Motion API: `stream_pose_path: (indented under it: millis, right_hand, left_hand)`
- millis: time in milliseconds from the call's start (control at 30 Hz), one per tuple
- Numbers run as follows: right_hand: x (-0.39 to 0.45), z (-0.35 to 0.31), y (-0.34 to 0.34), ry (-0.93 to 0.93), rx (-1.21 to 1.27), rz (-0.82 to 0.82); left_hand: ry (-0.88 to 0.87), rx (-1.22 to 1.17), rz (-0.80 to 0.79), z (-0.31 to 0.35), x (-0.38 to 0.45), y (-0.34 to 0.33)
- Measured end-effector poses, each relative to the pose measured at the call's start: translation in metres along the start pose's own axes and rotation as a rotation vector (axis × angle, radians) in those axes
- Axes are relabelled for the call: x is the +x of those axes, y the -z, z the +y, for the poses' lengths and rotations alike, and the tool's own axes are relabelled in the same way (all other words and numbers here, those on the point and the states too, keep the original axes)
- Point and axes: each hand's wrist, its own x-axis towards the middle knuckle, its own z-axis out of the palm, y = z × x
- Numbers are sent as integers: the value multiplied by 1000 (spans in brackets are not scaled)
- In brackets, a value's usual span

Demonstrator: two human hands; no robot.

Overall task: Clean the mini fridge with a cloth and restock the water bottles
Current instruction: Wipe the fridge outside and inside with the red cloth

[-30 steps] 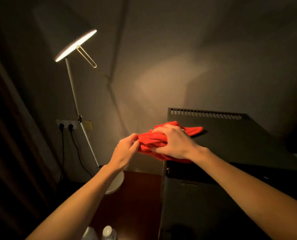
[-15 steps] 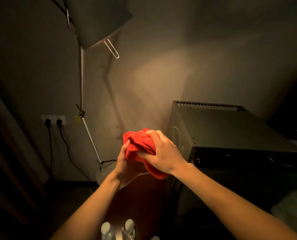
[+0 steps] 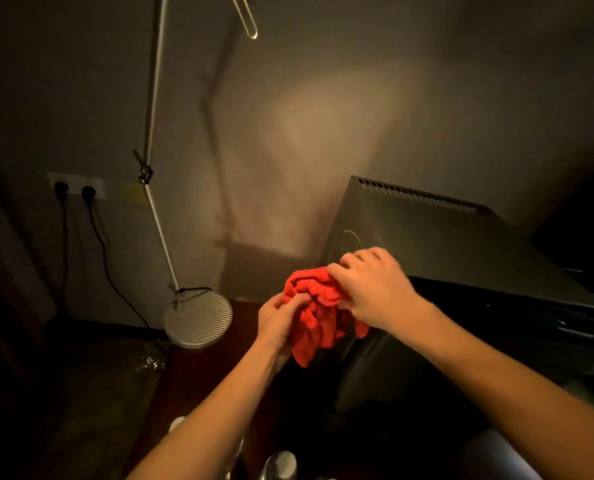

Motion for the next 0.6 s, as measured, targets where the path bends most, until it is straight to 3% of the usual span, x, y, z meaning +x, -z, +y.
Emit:
stream_pose_path:
  millis: [233,433,600]
  right_hand:
    - [-6,7,5,74,-165,-253]
    - [-6,7,3,111,-225,-356]
    - [-2,21,13,137,-118,-334]
  left_hand:
    - [8,-21,63,-49,0,-27]
    - [-197,111,-263,-64,7,-55]
    - [-306,176,-240,-84,24,-59]
